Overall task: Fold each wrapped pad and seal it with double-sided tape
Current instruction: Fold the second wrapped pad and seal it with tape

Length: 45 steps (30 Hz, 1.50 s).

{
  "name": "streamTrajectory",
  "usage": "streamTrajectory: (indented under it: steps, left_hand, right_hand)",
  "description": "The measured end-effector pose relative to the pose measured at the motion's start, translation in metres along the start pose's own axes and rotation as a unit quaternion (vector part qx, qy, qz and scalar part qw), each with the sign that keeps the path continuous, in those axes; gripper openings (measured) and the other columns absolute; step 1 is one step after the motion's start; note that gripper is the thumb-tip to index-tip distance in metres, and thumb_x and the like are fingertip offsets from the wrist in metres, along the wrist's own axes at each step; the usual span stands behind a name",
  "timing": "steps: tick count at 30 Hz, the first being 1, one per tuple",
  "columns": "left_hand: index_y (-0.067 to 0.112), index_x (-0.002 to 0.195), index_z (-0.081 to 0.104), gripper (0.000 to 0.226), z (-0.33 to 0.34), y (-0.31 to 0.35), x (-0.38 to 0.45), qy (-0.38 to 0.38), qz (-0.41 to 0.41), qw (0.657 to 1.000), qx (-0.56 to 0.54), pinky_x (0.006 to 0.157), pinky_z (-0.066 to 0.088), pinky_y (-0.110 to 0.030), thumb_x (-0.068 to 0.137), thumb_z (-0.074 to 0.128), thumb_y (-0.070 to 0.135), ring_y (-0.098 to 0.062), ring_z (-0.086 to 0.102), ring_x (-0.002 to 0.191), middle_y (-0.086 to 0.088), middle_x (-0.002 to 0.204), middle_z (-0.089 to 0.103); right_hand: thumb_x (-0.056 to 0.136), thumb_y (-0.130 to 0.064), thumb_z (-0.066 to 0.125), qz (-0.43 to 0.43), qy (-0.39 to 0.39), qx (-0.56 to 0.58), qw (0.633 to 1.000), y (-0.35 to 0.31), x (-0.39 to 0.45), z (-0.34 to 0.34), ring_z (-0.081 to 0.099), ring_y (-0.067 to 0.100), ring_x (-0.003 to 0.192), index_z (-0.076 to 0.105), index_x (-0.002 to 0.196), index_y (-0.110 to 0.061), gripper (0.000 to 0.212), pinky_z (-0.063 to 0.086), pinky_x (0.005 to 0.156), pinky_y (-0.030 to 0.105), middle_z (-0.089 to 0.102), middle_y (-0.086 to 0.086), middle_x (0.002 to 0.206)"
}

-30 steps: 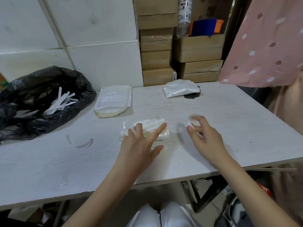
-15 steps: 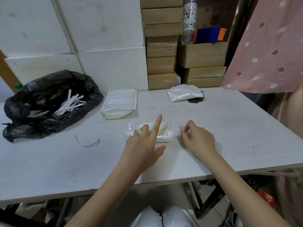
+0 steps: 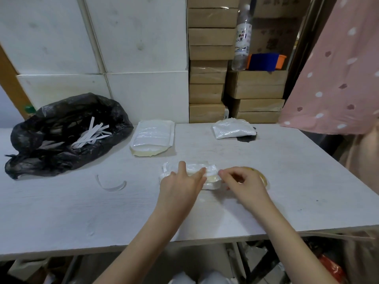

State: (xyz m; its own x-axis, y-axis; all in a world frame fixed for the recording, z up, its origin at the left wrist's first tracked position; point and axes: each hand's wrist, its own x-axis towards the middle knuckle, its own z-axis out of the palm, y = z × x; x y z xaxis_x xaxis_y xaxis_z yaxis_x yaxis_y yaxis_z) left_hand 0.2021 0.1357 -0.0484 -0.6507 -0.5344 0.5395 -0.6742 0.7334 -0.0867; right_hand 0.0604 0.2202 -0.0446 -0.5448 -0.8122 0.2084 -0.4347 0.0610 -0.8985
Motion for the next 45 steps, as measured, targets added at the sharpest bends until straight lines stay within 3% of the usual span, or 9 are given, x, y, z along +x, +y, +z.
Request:
streamTrajectory:
  steps: [3,5,8,13,17,21,25,36,45]
  left_hand:
    - [0.030,0.091,0.075,0.023,-0.001,0.001,0.000,-0.003,-0.009,1.000,-0.022,0.030,0.025,-0.018,0.070,0.071,0.038,-0.021,0.040,0.026,-0.006,0.060,0.051]
    - [0.031,0.106,0.072,0.048,-0.003,0.001,-0.001,-0.010,-0.026,0.999,-0.025,0.034,0.019,-0.019,0.061,0.083,0.041,-0.020,0.041,0.029,-0.005,0.061,0.052]
    - [0.027,0.116,0.067,0.052,-0.005,0.002,-0.001,-0.007,-0.062,0.998,-0.010,0.039,0.018,-0.020,0.071,0.066,0.051,-0.020,0.047,0.038,-0.003,0.062,0.054]
    - [0.018,0.063,0.069,0.047,0.001,-0.007,0.010,-0.019,-0.111,0.993,-0.024,0.066,0.038,-0.033,0.066,0.045,0.058,-0.026,0.054,0.065,0.002,0.060,0.058]
    - [0.021,0.079,0.076,0.056,-0.010,-0.009,0.027,-0.070,-0.162,0.981,-0.078,0.094,0.023,-0.034,0.082,0.039,0.063,-0.026,0.046,0.101,-0.003,0.090,0.061]
    - [0.010,0.106,0.062,0.041,-0.009,-0.009,0.038,-0.098,-0.120,0.984,-0.089,0.088,0.037,-0.034,0.092,0.046,0.045,-0.026,0.045,0.106,-0.007,0.110,0.052]
    - [0.011,0.104,0.057,0.014,-0.010,0.006,0.034,-0.053,-0.102,0.960,-0.255,0.074,0.043,-0.028,0.093,0.049,0.017,-0.020,0.057,0.087,-0.002,0.100,0.059]
    - [0.034,0.085,0.065,0.008,-0.005,0.008,0.029,-0.069,-0.137,0.939,-0.309,0.064,0.034,-0.010,0.082,0.065,0.041,0.000,0.054,0.072,0.012,0.081,0.060]
    - [0.031,0.080,0.066,0.010,-0.012,0.013,0.030,-0.080,-0.146,0.934,-0.317,0.071,0.042,-0.023,0.086,0.059,0.034,-0.002,0.060,0.075,0.013,0.088,0.064]
  right_hand:
    - [0.082,-0.020,0.069,0.050,-0.003,0.038,0.998,0.002,0.002,0.007,0.057,0.009,0.059,0.069,0.071,-0.019,0.011,0.041,0.050,0.015,0.063,-0.001,0.063]
    - [0.080,-0.018,0.071,0.085,0.008,0.063,0.994,0.001,0.003,0.010,0.058,0.007,0.056,0.069,0.079,-0.013,0.006,0.039,0.045,0.012,0.062,-0.002,0.063]
    - [0.082,-0.016,0.069,0.125,-0.025,0.105,0.986,-0.001,0.000,0.014,0.057,-0.002,0.046,0.069,0.089,-0.008,0.010,0.039,0.042,0.013,0.063,-0.004,0.057]
    - [0.086,-0.012,0.065,0.117,-0.019,0.152,0.981,-0.001,-0.001,0.018,0.053,0.000,0.053,0.072,0.088,-0.006,0.009,0.038,0.048,0.009,0.063,0.003,0.067]
    - [0.088,-0.008,0.062,0.185,-0.032,0.275,0.943,0.000,0.003,0.018,0.056,0.008,0.056,0.070,0.087,-0.006,0.009,0.048,0.052,0.016,0.064,0.004,0.067]
    - [0.087,-0.010,0.063,0.167,-0.048,0.247,0.953,-0.001,0.003,0.017,0.059,0.004,0.057,0.070,0.094,-0.002,0.012,0.044,0.050,0.010,0.067,0.006,0.070]
    - [0.084,-0.005,0.066,0.154,-0.001,0.289,0.945,-0.001,0.005,0.016,0.062,0.006,0.056,0.065,0.084,-0.011,0.007,0.047,0.051,0.012,0.069,-0.001,0.062]
    - [0.090,-0.011,0.058,0.049,-0.025,0.213,0.976,0.008,0.010,0.009,0.061,0.008,0.064,0.069,0.082,-0.007,0.015,0.050,0.062,0.015,0.066,0.005,0.071]
    - [0.088,-0.003,0.058,-0.048,-0.021,0.172,0.984,0.013,0.016,0.014,0.056,0.004,0.063,0.065,0.074,-0.016,0.020,0.045,0.063,0.016,0.063,-0.012,0.061]
